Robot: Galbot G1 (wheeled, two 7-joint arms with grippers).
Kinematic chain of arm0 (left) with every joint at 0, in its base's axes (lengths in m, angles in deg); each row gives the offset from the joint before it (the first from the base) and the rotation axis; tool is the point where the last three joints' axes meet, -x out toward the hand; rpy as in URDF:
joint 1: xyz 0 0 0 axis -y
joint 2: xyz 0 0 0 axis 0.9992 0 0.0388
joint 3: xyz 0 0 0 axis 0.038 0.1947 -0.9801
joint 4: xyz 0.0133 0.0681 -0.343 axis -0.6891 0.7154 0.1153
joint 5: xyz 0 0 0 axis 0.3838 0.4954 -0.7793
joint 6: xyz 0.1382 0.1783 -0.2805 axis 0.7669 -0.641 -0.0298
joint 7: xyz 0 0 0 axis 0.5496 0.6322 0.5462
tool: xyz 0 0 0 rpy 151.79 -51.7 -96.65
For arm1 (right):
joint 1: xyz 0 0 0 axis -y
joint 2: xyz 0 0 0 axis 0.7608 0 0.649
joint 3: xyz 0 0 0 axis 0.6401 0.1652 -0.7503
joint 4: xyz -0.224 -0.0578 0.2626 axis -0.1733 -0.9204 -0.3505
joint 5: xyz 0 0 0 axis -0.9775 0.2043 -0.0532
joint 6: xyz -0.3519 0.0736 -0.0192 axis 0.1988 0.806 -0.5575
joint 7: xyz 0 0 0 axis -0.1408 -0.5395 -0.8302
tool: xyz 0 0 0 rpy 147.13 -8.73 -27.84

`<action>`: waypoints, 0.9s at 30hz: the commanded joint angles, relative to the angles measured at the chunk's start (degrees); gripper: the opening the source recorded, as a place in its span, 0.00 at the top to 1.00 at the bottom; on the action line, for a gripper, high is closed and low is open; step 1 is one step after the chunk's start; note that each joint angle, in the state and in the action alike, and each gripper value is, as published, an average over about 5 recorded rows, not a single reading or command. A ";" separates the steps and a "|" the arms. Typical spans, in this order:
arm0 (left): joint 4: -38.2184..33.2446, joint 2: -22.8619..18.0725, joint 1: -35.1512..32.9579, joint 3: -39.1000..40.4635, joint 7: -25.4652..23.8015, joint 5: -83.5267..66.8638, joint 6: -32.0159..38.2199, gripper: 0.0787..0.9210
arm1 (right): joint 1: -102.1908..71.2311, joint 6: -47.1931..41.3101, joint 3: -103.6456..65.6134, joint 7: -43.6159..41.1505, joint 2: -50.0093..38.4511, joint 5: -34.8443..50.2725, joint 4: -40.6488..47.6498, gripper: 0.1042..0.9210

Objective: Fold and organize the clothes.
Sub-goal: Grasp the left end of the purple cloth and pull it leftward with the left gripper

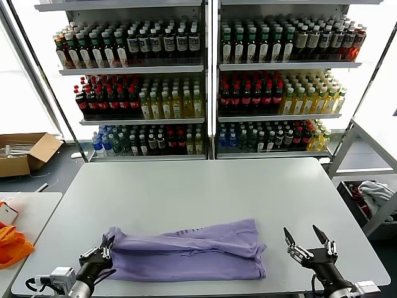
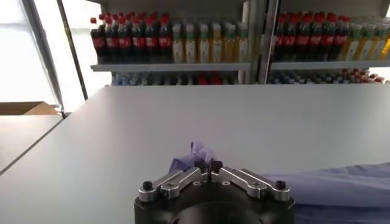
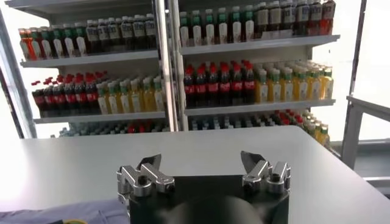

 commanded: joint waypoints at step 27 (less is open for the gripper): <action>3.43 -5.77 -4.61 1.39 4.36 3.08 2.39 0.23 | 0.79 -0.26 -0.48 -0.05 -0.70 0.84 -0.16 0.12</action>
